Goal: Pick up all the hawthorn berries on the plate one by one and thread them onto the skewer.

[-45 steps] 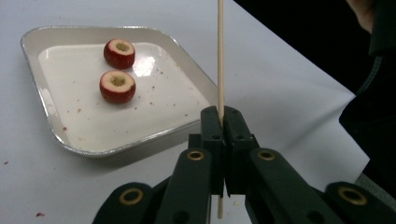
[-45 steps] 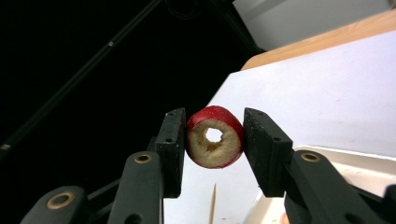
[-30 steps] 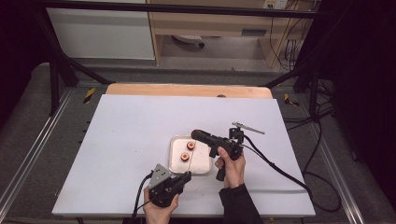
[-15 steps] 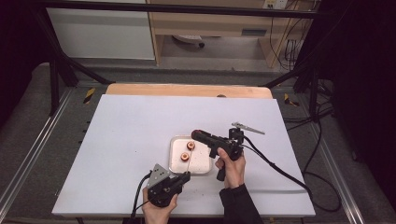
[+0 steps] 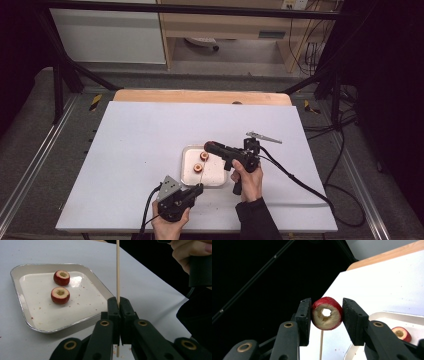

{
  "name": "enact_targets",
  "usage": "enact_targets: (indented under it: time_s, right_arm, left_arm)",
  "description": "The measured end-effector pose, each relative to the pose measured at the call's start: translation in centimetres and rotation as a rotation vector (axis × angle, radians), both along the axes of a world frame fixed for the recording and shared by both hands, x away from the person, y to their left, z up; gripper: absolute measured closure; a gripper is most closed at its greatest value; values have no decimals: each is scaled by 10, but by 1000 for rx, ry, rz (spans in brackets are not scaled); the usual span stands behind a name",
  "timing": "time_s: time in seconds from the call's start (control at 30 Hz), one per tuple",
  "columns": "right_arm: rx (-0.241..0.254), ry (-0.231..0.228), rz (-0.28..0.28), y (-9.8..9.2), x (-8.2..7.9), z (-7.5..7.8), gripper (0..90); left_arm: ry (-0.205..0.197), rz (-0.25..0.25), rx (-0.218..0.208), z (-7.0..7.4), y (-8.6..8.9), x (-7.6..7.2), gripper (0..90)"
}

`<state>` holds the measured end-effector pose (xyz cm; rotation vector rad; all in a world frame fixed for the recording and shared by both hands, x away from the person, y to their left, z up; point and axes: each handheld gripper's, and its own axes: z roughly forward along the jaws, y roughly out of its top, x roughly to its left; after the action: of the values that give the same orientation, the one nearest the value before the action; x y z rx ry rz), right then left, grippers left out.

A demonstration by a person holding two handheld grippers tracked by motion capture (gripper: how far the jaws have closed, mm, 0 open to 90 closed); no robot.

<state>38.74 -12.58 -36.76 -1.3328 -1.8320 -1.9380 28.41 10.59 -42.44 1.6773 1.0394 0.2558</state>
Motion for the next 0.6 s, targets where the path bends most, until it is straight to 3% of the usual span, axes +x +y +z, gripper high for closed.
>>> enact_targets:
  time_s: [0.1, 0.2, 0.3, 0.33, 0.37, 0.47, 0.6]
  right_arm:
    - [-18, -13, 9, 1, -1, -2, 607]
    - [-42, -62, 12, 2, -3, -4, 607]
    - [-60, -83, 19, 2, -4, -5, 608]
    - [-70, -110, 14, 3, -6, -6, 608]
    - [-69, -118, 14, 3, -7, -6, 608]
    - [-75, -121, 27, 4, -8, -8, 608]
    - [-104, -100, 61, 7, -10, -13, 608]
  left_arm:
    - [9, -1, -9, 0, 0, 1, 885]
    - [21, -2, -26, -1, -2, 1, 885]
    - [27, 5, -40, -1, -3, 0, 885]
    - [42, 7, -68, -3, -5, 0, 885]
    - [42, 7, -68, -3, -5, 0, 885]
    - [55, 12, -103, -6, -9, 0, 885]
    - [52, 33, -101, -5, -8, 1, 885]
